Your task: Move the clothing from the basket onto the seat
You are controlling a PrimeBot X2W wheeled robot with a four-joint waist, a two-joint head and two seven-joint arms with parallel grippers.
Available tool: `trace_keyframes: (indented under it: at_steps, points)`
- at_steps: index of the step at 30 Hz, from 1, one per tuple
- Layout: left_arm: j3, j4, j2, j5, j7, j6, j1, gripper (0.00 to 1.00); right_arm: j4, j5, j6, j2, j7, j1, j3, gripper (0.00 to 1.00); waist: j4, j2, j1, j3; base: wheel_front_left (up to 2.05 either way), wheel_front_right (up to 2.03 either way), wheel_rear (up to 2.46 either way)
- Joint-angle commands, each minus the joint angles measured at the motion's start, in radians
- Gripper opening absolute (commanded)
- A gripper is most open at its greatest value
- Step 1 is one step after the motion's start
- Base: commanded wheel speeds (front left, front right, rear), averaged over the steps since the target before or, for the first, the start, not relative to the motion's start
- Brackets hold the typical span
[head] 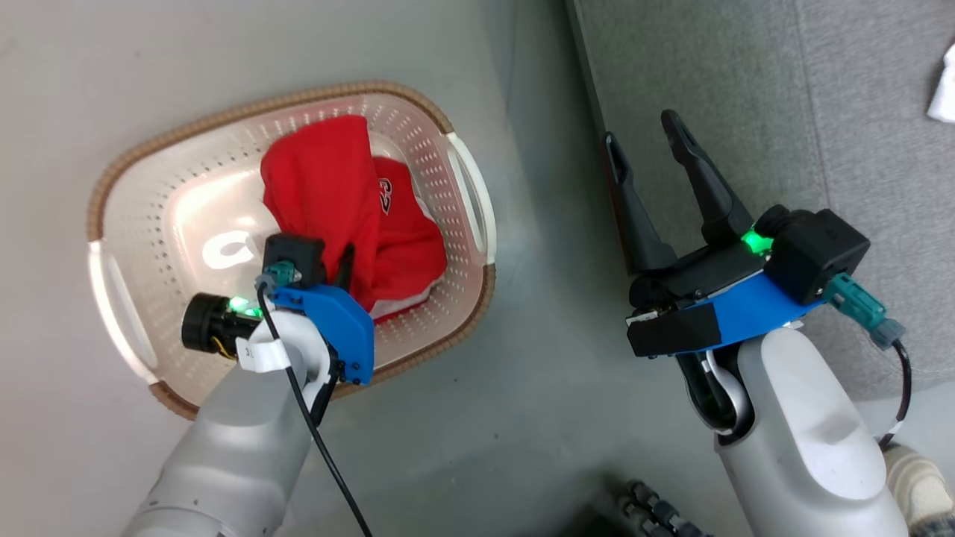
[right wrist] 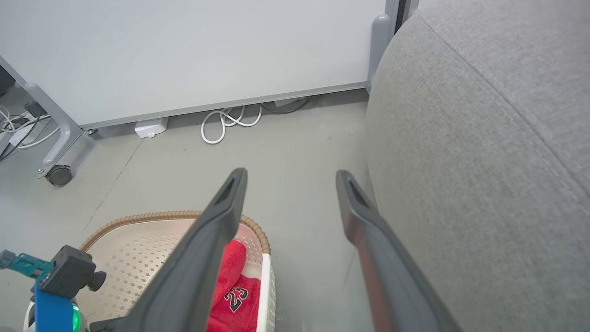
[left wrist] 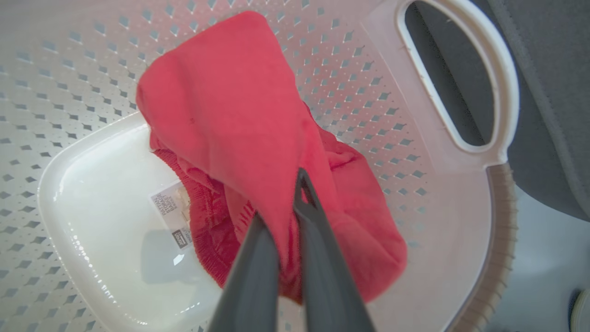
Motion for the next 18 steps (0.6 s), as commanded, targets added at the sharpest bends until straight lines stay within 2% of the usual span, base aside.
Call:
trace_keyframes:
  at_steps: [1, 8, 18]
  points:
    - [-0.009, -0.001, -0.002, -0.006, -0.009, -0.006, 0.018, 0.0, 0.015, -0.007, 0.0, 0.001, -0.002, 0.004, 0.0, 1.0, 0.023, 0.0, 0.0, -0.069, 0.0, 0.0, 0.0]
    - [-0.041, -0.055, -0.014, -0.019, -0.022, -0.005, 0.085, 0.0, 0.059, -0.038, 0.0, 0.001, 0.029, 0.064, -0.004, 1.0, 0.078, 0.0, 0.0, -0.248, 0.0, 0.0, 0.0]
    - [-0.15, -0.231, -0.019, -0.092, -0.026, -0.005, 0.186, 0.0, 0.088, -0.067, 0.0, -0.007, 0.102, 0.18, -0.03, 1.0, 0.181, 0.0, 0.0, -0.528, 0.0, 0.0, 0.0]
